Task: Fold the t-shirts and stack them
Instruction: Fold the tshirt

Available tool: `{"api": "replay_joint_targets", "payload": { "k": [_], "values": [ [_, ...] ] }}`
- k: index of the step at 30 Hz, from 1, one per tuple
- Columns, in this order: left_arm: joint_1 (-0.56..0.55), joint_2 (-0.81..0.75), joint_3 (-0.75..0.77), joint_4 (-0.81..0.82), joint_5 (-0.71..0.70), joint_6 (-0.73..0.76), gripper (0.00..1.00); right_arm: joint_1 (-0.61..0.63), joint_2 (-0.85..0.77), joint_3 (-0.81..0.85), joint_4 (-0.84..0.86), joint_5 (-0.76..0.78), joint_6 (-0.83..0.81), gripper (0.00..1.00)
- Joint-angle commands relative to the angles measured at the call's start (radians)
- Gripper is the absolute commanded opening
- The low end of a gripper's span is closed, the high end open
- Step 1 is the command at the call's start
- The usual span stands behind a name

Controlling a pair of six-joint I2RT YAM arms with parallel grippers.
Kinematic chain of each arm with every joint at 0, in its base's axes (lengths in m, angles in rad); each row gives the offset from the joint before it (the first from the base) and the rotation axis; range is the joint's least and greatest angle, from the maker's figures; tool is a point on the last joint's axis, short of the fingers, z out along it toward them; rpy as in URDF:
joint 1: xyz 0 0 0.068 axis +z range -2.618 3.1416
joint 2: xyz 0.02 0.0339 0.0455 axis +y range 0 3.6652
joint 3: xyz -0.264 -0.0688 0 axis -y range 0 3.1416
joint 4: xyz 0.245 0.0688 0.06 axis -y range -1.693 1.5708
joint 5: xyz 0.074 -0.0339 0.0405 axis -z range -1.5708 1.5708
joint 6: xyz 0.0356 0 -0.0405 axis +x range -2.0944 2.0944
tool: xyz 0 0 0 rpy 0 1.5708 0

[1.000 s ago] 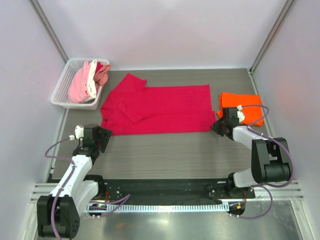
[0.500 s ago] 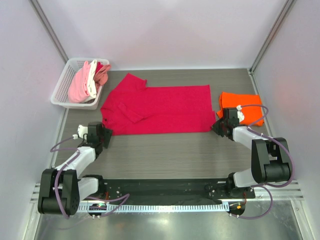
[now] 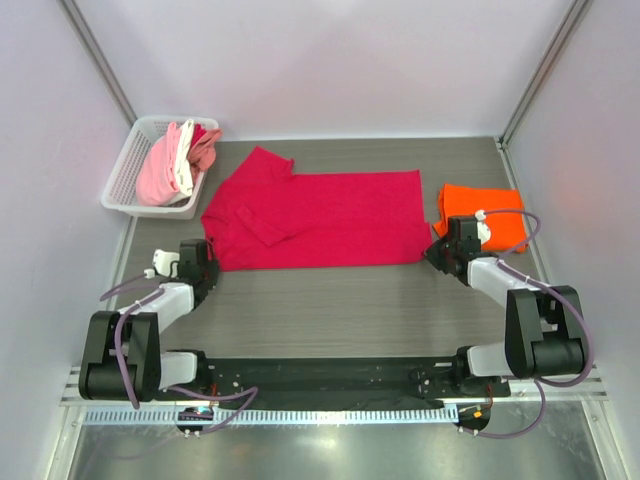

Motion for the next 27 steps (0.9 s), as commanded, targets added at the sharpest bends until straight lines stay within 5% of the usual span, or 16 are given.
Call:
{"api": "replay_joint_targets", "payload": {
  "k": [1, 7, 17, 22, 27],
  "values": [
    [0.007, 0.036, 0.033, -0.033, -0.05, 0.028, 0.0, 0.0, -0.035, -0.009, 0.029, 0.018, 0.0, 0.01],
    [0.005, 0.018, 0.136, -0.149, -0.022, 0.071, 0.0, -0.002, -0.026, 0.028, 0.009, 0.021, 0.02, 0.01],
    [0.005, -0.158, 0.472, -0.437, -0.052, 0.117, 0.0, -0.008, -0.051, 0.399, -0.215, 0.043, 0.016, 0.01],
    [0.005, -0.273, 0.394, -0.514, -0.073, 0.117, 0.0, -0.008, -0.127, 0.306, -0.24, 0.032, 0.034, 0.01],
    [0.005, -0.376, 0.143, -0.494, -0.056, 0.081, 0.0, -0.008, -0.232, 0.068, -0.24, 0.053, 0.063, 0.01]
  ]
}}
